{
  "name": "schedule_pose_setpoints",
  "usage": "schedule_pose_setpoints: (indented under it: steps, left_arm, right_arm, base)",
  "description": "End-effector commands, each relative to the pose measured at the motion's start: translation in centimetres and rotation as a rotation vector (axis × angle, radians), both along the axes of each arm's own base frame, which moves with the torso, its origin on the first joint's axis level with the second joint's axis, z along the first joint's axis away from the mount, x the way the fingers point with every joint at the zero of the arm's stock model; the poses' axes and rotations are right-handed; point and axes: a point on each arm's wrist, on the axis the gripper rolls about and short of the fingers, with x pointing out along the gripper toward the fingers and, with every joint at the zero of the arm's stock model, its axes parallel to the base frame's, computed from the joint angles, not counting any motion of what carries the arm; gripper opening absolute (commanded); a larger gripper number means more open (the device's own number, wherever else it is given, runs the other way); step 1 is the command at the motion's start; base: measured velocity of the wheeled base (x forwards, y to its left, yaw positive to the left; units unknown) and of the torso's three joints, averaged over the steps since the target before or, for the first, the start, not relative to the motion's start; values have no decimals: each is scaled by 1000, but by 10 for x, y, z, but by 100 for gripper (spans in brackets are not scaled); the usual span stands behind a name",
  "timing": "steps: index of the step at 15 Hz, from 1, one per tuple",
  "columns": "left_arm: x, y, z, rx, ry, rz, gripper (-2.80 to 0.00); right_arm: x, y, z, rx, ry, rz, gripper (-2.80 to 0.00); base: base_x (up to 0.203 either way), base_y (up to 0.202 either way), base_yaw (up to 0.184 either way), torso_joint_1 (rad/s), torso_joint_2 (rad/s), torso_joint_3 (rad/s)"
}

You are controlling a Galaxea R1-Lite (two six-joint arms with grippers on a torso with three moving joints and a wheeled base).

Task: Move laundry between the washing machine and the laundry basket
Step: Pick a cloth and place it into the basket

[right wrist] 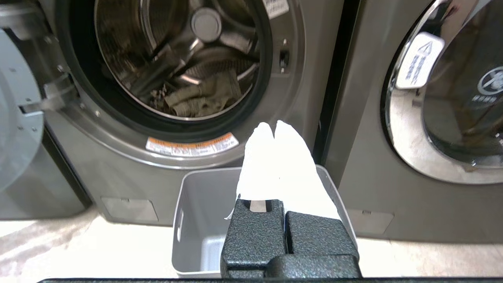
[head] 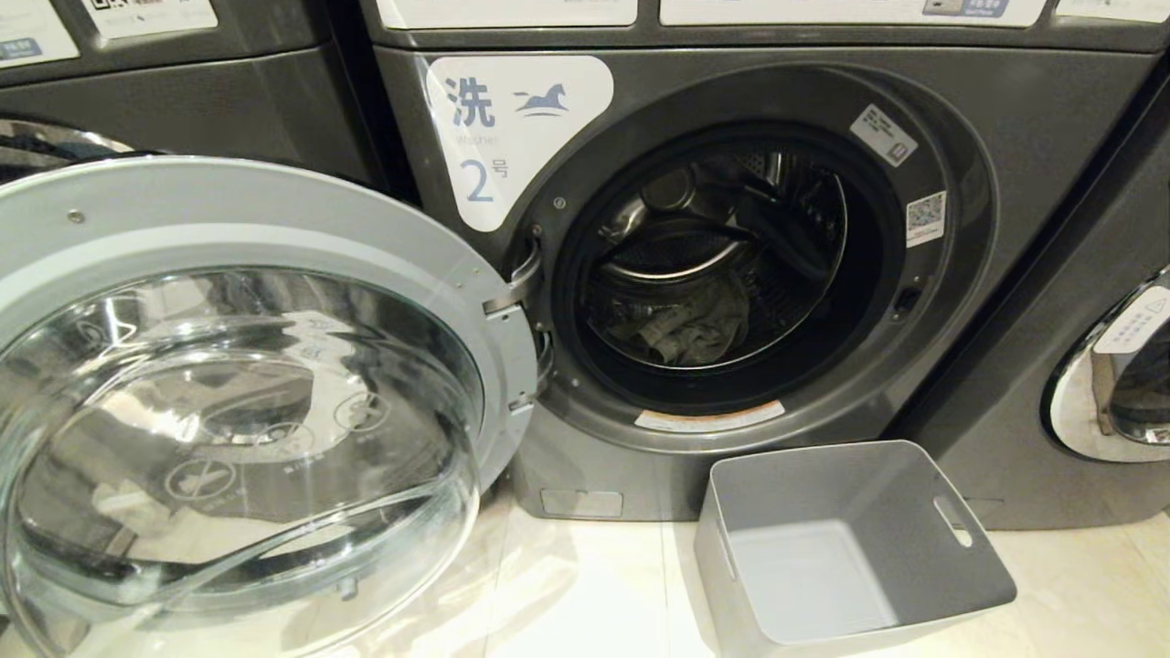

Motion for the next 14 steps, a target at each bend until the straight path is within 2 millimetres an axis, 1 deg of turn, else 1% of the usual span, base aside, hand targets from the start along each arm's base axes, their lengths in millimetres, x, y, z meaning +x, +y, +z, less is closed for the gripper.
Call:
schedule_pose_setpoints:
  steps: [1, 8, 10, 14]
  left_arm:
    - [0, 0, 0, 0, -1, 1, -280]
    - [0, 0, 0, -6, -1, 1, -280]
    - [0, 0, 0, -8, -1, 1, -280]
    - [0, 0, 0, -8, -1, 1, -280]
  right_arm:
    - [4, 0, -11, -1, 39, 0, -280]
    - [4, 0, -11, -1, 39, 0, -280]
    - [4, 0, -11, -3, 39, 1, -280]
    - [4, 0, -11, 1, 39, 1, -280]
  base:
    - [0, 0, 0, 1, 5, -203]
    - [0, 0, 0, 3, 1, -199]
    - [0, 0, 0, 4, 3, -99]
    - [0, 0, 0, 1, 2, -17]
